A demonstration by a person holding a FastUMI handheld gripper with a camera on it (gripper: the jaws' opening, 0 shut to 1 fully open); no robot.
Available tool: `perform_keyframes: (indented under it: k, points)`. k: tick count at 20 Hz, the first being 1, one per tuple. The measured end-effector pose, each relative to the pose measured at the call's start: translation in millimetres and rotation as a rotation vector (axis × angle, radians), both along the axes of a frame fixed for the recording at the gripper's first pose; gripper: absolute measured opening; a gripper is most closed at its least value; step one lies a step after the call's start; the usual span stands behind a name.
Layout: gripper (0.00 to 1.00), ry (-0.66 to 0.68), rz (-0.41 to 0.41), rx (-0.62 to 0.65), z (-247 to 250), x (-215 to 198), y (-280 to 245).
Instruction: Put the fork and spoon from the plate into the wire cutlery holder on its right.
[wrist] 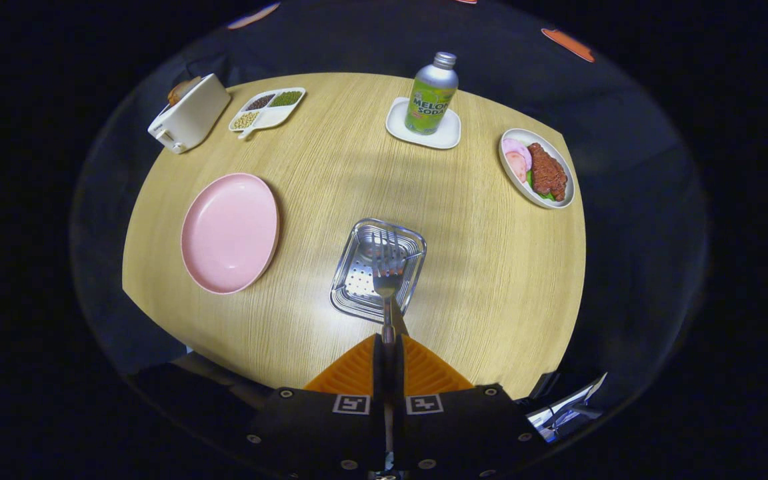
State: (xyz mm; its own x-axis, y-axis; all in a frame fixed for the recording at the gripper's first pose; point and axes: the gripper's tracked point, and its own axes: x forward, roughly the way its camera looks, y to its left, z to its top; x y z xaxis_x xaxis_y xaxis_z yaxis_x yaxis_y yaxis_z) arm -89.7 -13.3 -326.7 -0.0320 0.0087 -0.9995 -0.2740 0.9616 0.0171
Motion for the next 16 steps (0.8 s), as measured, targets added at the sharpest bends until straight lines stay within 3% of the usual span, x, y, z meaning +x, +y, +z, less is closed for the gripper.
perform_keyframes:
  k: [7, 12, 16]
  points:
    - [0.07, 0.144, -0.078, 0.048, -8.7, -2.8, 4.3]
    - [0.10, 0.033, -0.140, 0.052, -8.8, 22.8, 1.0]
    - [0.11, -0.099, -0.210, 0.125, 9.4, 45.4, 13.6]
